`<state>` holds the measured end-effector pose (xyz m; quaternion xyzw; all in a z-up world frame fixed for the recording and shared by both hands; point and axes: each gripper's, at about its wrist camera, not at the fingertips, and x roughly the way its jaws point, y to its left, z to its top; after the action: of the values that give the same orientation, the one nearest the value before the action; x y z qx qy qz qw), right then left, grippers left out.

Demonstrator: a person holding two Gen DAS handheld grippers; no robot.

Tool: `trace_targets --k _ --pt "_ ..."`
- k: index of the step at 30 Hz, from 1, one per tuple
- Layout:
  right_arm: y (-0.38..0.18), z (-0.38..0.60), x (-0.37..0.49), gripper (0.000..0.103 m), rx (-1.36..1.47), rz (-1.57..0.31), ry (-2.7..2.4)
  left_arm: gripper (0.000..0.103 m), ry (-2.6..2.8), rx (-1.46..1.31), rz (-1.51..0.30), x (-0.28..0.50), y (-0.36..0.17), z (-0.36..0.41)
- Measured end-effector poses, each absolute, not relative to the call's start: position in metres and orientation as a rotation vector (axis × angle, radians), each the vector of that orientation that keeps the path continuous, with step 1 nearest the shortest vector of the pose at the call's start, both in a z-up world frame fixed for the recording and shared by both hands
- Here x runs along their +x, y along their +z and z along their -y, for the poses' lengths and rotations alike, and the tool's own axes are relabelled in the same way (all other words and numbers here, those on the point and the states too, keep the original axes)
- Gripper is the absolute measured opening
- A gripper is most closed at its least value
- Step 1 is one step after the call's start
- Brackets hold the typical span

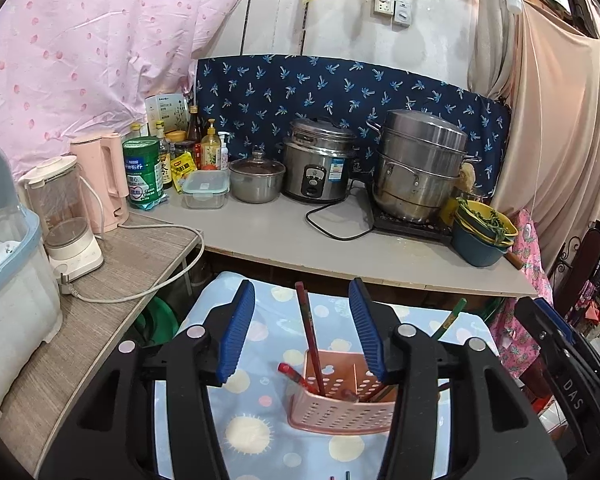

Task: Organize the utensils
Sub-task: 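Withdraw both grippers from the holder back to the last two chopsticks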

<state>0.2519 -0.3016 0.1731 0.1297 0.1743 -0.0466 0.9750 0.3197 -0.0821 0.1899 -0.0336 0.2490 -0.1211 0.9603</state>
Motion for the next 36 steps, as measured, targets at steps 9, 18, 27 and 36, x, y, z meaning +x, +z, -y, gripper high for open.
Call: trace_targets --k 9,18,27,36 --pt "0.162 0.287 0.204 0.033 0.243 -0.388 -0.074 0.048 -0.23 -0.013 -0.512 0.277 0.175 0.066" --pt "0.124 0.267 0.143 0.033 0.218 -0.481 -0.066 0.048 -0.23 0.026 -0.577 0.227 0.135 0.045" --pt "0.061 0.249 0.086 0.033 0.281 -0.611 -0.053 0.048 -0.234 0.058 -0.688 0.172 0.071 0.033" --pt "0.002 0.226 0.05 0.033 0.288 -0.716 -0.055 0.048 -0.231 0.093 -0.79 0.133 0.011 0.032"
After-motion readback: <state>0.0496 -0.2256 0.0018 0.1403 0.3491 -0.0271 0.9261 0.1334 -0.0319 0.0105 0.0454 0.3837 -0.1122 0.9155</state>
